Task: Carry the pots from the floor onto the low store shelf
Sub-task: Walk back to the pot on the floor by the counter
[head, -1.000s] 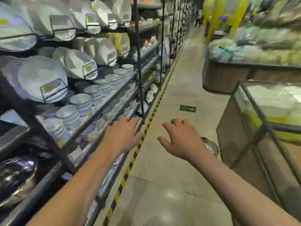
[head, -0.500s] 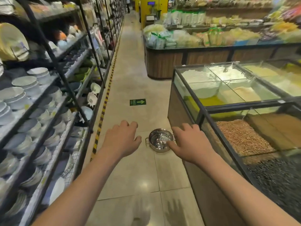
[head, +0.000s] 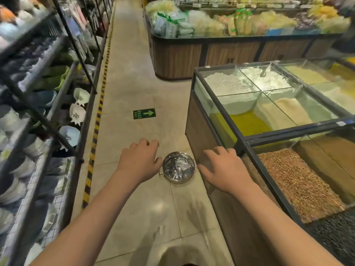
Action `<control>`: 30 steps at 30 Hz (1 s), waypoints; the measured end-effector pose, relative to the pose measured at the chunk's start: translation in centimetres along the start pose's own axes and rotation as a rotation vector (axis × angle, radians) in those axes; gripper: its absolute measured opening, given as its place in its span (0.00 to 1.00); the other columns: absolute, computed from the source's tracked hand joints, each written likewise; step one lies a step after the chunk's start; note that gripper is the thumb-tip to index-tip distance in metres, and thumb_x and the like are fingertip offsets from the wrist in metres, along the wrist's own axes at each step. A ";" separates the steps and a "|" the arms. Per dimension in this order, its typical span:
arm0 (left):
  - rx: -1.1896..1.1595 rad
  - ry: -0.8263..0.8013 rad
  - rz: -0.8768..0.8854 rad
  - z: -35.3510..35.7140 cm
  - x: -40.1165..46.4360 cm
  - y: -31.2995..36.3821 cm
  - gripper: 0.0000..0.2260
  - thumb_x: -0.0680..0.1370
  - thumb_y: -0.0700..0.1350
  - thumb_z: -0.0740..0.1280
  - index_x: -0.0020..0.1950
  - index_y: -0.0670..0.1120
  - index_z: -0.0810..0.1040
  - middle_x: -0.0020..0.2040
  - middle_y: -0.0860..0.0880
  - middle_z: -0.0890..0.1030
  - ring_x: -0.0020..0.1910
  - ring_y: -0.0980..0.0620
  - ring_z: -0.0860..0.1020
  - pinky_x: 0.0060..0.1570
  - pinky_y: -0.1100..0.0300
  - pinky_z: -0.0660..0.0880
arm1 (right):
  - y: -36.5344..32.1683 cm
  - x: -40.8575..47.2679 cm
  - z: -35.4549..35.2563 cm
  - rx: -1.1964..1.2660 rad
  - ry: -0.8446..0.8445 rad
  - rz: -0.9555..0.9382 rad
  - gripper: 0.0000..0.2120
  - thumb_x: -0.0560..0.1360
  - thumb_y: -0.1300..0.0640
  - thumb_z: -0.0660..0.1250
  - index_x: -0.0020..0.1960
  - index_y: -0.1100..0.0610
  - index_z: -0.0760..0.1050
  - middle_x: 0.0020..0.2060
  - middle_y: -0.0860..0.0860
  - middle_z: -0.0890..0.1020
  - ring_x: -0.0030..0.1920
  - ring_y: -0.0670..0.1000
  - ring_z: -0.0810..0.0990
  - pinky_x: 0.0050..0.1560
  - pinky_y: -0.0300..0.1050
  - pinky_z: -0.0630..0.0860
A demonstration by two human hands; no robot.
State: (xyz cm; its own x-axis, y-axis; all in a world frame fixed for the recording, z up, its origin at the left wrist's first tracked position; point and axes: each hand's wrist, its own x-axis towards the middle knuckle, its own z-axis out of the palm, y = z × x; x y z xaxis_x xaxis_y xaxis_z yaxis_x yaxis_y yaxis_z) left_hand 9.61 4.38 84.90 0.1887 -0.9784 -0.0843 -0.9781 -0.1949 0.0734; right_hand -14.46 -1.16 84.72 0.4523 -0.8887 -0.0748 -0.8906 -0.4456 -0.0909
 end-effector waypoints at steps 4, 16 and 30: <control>-0.007 -0.047 -0.014 2.9 6.4 0.1 0.21 0.79 0.58 0.59 0.69 0.50 0.69 0.63 0.45 0.75 0.57 0.41 0.77 0.52 0.47 0.76 | 2.2 6.3 3.7 0.027 -0.048 -0.020 0.23 0.78 0.40 0.58 0.69 0.49 0.70 0.61 0.54 0.75 0.58 0.62 0.71 0.54 0.54 0.74; -0.029 -0.212 -0.001 32.2 26.4 -3.1 0.22 0.79 0.59 0.60 0.69 0.51 0.69 0.62 0.47 0.76 0.55 0.43 0.77 0.47 0.51 0.71 | 8.8 25.7 32.8 0.104 -0.223 -0.024 0.22 0.77 0.42 0.59 0.68 0.50 0.70 0.62 0.54 0.75 0.57 0.61 0.71 0.52 0.54 0.73; 0.034 -0.264 0.096 80.8 40.8 -7.3 0.20 0.78 0.58 0.60 0.67 0.50 0.69 0.60 0.43 0.75 0.55 0.40 0.78 0.45 0.50 0.73 | 17.4 40.9 80.1 0.000 -0.301 -0.035 0.22 0.78 0.40 0.58 0.67 0.51 0.69 0.63 0.58 0.73 0.63 0.63 0.69 0.57 0.57 0.72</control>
State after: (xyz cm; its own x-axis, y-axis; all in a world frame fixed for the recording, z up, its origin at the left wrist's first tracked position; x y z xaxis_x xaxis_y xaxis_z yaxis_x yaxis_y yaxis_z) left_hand 17.27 -28.62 0.66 0.0701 -0.9396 -0.3349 -0.9936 -0.0956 0.0603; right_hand -7.70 -36.60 0.51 0.4765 -0.8008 -0.3628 -0.8742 -0.4753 -0.0989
